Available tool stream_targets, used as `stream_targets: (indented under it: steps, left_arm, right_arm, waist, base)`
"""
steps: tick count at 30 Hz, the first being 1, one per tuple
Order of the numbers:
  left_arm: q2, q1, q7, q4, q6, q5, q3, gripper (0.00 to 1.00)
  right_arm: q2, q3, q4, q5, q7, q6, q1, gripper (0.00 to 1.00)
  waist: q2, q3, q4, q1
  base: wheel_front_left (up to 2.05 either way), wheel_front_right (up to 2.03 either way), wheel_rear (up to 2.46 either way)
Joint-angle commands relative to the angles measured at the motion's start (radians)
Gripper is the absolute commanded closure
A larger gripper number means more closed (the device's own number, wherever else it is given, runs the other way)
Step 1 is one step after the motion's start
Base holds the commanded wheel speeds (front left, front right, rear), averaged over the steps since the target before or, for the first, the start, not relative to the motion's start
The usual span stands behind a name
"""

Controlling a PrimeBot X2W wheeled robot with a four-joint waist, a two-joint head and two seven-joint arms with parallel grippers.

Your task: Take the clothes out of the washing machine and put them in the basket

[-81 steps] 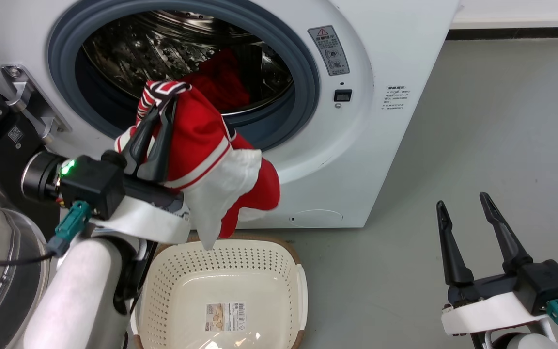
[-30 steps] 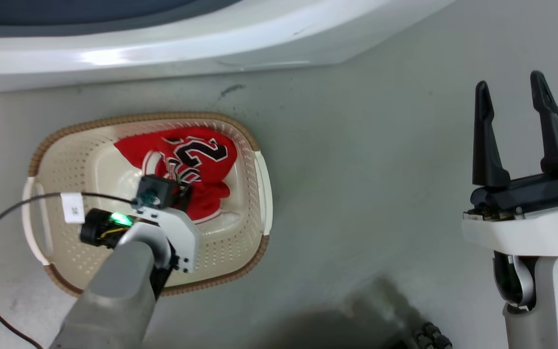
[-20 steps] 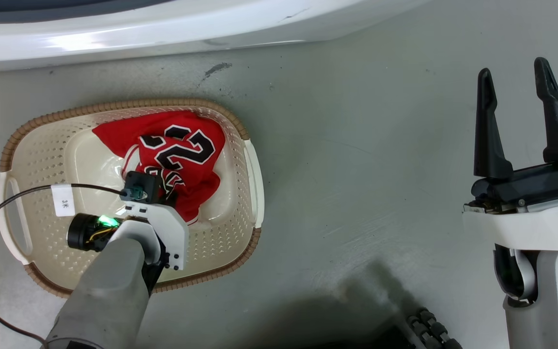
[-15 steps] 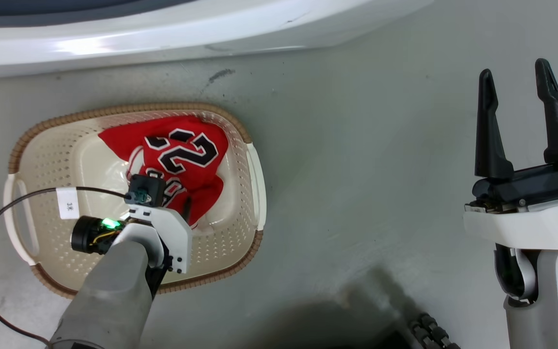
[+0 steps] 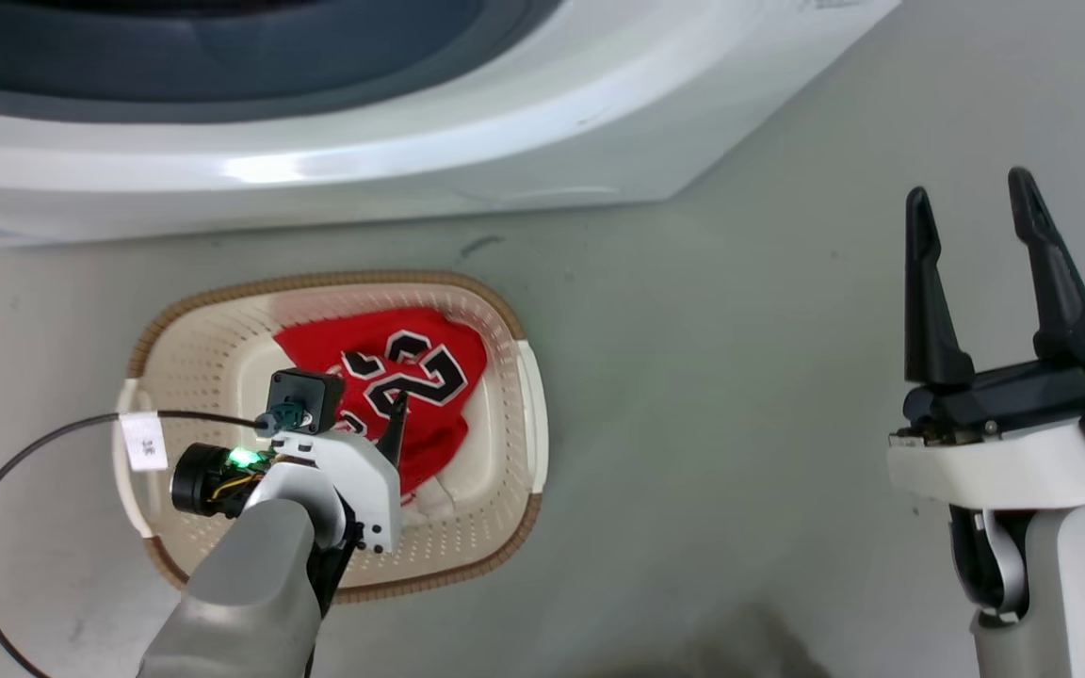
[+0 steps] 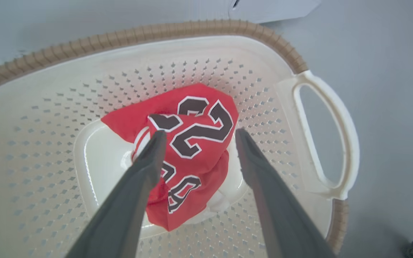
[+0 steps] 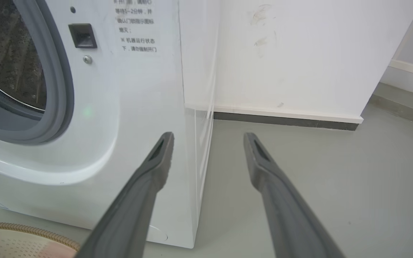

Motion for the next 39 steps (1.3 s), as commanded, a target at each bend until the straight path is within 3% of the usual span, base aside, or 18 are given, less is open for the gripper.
stream_targets:
  steps: [1, 12, 23, 31, 39]
  left_arm:
    - [0.005, 0.03, -0.003, -0.034, 0.009, 0.003, 0.01, 0.0]
    - [0.02, 0.205, -0.003, -0.432, 0.068, 0.076, 0.155, 0.0]
    - [-0.033, 0.29, -0.003, -0.763, 0.087, 0.147, 0.37, 0.0]
    - [-0.035, 0.133, -0.004, -0.73, 0.069, 0.195, 0.434, 0.0]
    - [0.029, -0.198, 0.006, -0.502, 0.062, 0.246, 0.419, 0.0]
  right_arm:
    - [0.001, 0.0, 0.003, -0.006, -0.002, -0.001, 0.018, 0.0]
    - [0.001, 0.004, 0.019, -0.018, -0.002, -0.001, 0.087, 0.0]
    - [0.001, 0.017, 0.027, -0.012, -0.002, -0.001, 0.115, 0.0]
    - [0.001, 0.037, 0.01, -0.001, -0.002, -0.001, 0.092, 0.0]
    - [0.001, 0.042, -0.009, 0.008, -0.002, -0.001, 0.052, 0.0]
  waist:
    - [0.0, -0.048, 0.02, 0.0]
    - [0.0, -0.176, 0.055, 0.0]
    - [0.0, -0.247, 0.052, 0.0]
    - [0.0, -0.221, 0.019, 0.0]
    - [0.0, -0.121, -0.025, 0.0]
  base:
    - [0.0, 0.0, 0.0]
    - [0.0, 0.0, 0.0]
    - [0.0, 0.0, 0.0]
    - [0.0, 0.0, 0.0]
    - [0.0, 0.0, 0.0]
